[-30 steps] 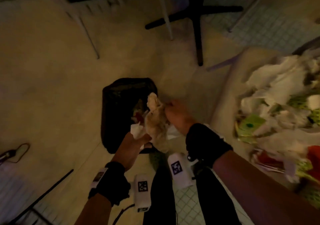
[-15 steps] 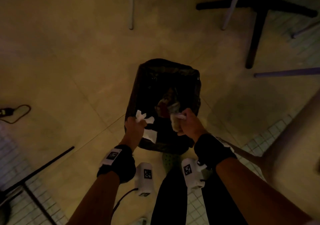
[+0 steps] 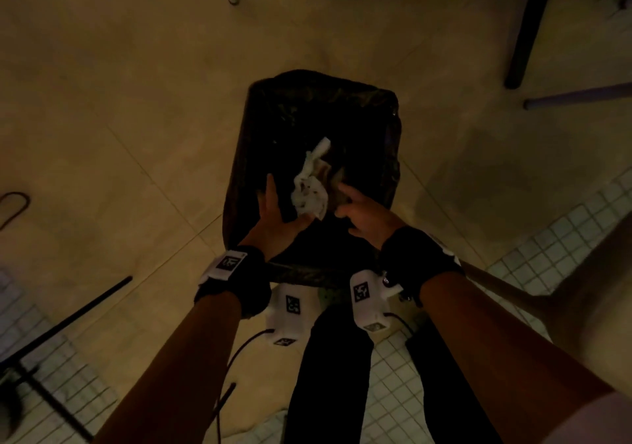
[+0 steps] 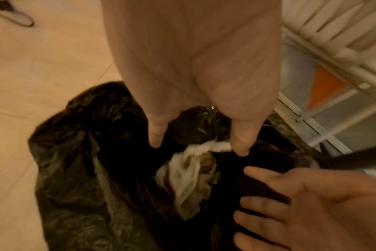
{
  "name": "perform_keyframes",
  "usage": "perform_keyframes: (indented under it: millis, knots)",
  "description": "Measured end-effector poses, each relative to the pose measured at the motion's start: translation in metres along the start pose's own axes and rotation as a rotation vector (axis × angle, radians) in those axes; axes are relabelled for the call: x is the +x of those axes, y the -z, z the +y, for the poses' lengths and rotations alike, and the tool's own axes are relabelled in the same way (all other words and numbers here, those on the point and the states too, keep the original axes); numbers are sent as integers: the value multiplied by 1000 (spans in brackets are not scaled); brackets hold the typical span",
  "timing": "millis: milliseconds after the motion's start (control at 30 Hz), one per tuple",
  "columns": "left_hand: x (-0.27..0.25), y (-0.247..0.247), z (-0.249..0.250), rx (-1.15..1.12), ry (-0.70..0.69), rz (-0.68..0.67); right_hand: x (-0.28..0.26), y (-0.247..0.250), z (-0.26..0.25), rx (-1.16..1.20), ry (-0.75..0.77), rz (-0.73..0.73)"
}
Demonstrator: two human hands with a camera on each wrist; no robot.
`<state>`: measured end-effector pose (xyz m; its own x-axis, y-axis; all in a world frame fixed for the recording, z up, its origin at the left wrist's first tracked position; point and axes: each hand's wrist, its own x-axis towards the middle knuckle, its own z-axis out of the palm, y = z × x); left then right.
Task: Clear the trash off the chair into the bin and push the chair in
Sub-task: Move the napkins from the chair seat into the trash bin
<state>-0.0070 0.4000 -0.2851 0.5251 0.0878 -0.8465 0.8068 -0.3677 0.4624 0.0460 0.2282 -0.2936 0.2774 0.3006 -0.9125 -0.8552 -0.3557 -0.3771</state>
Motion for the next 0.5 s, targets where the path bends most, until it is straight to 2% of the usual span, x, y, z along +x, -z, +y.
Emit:
perform_keyframes:
  millis: [133, 233, 400, 500]
  knots:
    - [-25, -9, 28, 107, -40, -30, -45, 18, -6, 55, 4, 6]
    - [-43, -34, 69, 213, -213, -1, -99, 43, -11, 211, 31, 24]
    - [-81, -110, 156, 434, -431, -135, -215, 129, 3, 175, 217, 207]
    - [-103, -172, 204, 547, -485, -230, -279, 202, 28, 30, 306, 476]
